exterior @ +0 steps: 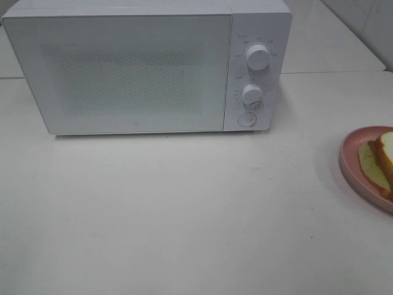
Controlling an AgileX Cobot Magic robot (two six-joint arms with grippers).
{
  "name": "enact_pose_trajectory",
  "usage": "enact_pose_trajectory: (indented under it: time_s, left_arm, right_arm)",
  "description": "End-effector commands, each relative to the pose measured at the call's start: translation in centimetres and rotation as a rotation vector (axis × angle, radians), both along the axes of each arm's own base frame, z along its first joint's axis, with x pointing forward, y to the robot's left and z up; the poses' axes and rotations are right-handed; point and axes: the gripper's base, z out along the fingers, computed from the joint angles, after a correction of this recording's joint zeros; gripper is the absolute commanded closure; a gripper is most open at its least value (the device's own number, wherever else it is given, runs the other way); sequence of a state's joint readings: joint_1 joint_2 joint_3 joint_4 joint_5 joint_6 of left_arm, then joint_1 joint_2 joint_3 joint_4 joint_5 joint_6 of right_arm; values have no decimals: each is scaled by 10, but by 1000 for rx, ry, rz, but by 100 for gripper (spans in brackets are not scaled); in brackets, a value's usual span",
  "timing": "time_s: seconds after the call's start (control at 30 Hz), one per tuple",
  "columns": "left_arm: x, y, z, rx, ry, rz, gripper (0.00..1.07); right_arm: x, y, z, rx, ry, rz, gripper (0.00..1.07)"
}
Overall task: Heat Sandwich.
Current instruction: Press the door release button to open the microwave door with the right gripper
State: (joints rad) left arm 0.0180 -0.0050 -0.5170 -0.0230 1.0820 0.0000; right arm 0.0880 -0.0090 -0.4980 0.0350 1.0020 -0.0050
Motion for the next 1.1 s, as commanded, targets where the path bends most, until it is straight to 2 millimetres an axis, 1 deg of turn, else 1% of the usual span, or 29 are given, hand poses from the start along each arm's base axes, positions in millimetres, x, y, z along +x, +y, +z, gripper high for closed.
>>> enact_pose_trajectory:
  time_s: [0.03, 1.1]
  left_arm:
    - [-2, 0, 0, -2, -28, -6, 30]
    - [-2, 0, 0, -2, -28, -6, 30]
  right_arm:
    - [-3, 0, 0, 1, -27, 5, 41]
    - [-3, 0, 0, 1, -27, 5, 41]
